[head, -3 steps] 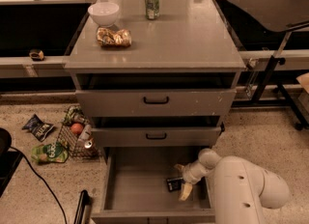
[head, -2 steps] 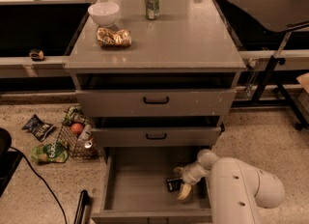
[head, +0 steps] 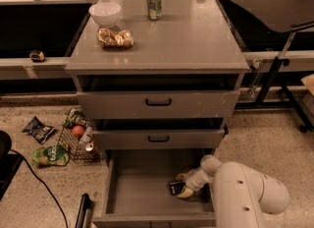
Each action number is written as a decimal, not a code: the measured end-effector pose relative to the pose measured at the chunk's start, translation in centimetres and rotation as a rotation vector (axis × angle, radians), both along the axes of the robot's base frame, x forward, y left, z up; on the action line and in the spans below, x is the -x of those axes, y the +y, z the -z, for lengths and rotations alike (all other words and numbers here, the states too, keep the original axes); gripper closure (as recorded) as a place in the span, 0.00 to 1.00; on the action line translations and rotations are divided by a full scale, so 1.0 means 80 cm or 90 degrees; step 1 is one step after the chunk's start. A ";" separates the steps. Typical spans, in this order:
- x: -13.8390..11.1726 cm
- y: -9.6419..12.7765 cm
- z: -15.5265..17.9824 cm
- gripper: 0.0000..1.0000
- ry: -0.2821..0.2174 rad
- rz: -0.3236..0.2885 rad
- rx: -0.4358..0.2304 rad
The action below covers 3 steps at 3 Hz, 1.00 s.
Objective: Pick rxbar blueberry from bottom drawer and place on counter
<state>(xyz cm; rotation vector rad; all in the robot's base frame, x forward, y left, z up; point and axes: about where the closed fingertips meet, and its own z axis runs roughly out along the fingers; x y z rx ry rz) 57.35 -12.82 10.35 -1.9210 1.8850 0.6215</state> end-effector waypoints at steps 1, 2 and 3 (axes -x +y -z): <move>0.000 0.000 -0.005 0.79 0.000 0.000 0.000; 0.003 0.000 -0.014 0.99 -0.022 -0.010 -0.018; 0.003 -0.006 -0.053 1.00 -0.074 -0.027 -0.053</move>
Offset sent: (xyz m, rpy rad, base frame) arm -0.0009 -0.0049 0.0245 0.0617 -0.0925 0.0371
